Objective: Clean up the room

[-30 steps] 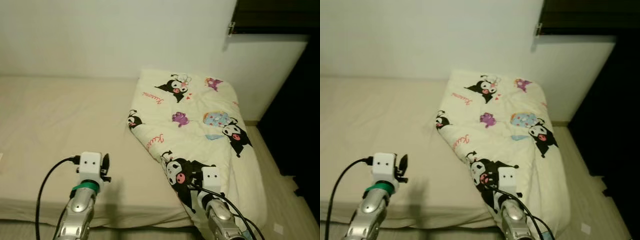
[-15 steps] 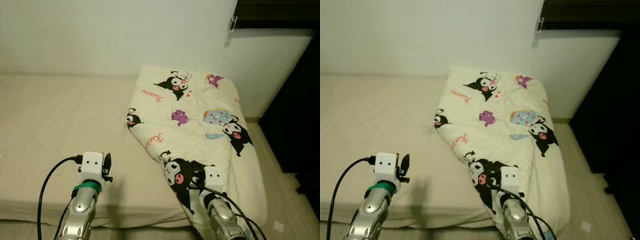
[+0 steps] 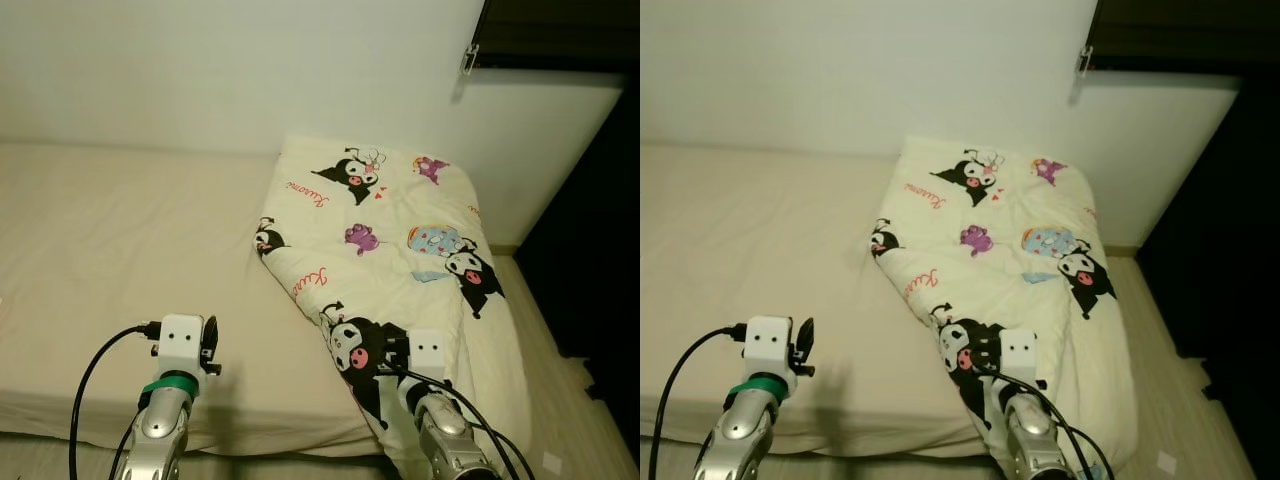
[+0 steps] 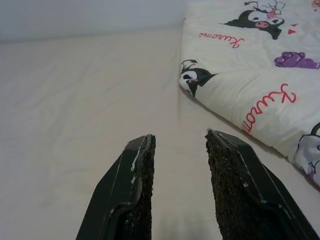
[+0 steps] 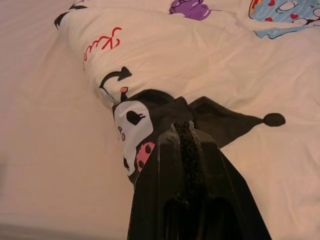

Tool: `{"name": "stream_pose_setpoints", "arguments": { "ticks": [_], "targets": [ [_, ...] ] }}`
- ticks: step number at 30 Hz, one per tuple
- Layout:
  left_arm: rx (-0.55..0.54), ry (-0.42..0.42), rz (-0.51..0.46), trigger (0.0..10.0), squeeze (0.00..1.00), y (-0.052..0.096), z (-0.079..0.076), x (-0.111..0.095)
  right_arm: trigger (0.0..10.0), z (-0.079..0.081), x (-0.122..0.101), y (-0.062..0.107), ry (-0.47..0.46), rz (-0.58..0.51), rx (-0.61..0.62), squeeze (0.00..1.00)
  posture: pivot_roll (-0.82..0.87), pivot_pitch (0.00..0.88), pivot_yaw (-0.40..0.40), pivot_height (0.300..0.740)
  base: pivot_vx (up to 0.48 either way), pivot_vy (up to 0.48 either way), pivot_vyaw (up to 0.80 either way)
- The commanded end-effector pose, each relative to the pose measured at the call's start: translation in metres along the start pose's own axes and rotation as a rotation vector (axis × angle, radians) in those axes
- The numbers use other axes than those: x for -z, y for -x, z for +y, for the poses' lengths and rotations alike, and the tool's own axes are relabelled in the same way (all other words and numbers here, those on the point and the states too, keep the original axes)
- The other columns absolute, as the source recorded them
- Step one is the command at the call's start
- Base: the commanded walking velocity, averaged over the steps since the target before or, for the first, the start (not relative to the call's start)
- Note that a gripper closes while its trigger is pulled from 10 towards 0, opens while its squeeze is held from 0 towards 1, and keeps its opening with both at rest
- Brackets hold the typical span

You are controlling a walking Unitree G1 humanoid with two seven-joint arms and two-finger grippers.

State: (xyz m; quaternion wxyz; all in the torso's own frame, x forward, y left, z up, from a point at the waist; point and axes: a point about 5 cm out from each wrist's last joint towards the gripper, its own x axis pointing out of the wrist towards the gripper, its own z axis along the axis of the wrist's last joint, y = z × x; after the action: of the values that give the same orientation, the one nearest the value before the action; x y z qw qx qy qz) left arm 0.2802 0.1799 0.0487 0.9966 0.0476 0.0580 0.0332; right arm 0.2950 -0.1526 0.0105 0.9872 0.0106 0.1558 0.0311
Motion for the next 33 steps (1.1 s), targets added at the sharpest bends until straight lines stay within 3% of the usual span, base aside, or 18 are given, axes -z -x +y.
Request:
{"name": "stream_pose_setpoints", "arguments": {
  "ticks": [1, 11, 26, 33],
  "targets": [
    [-0.015, 0.0, 0.005, 10.0, 0.0, 0.003, 0.003, 0.003, 10.0, 0.0, 0.002, 0.0, -0.005, 0.018, -0.003, 0.0, 0.03, 0.0, 0.051, 0.645, 0.0, 0.0, 0.0],
    [-0.017, -0.002, 0.008, 10.0, 0.0, 0.004, 0.004, 0.003, 10.0, 0.001, -0.003, -0.001, -0.015, -0.012, -0.004, 0.0, 0.02, 0.0, 0.06, 0.606, 0.0, 0.0, 0.0],
    [-0.03, 0.001, 0.004, 10.0, 0.0, 0.005, 0.007, 0.003, 10.0, 0.003, -0.01, -0.003, -0.023, -0.052, -0.007, 0.0, 0.02, 0.0, 0.055, 0.606, 0.0, 0.0, 0.0],
    [-0.04, 0.004, -0.048, 10.0, 0.0, 0.008, 0.014, -0.003, 10.0, 0.006, -0.05, -0.005, -0.138, -0.296, -0.062, 0.0, 0.02, 0.008, 0.045, 0.606, 0.0, 0.0, 0.0]
  ]
}}
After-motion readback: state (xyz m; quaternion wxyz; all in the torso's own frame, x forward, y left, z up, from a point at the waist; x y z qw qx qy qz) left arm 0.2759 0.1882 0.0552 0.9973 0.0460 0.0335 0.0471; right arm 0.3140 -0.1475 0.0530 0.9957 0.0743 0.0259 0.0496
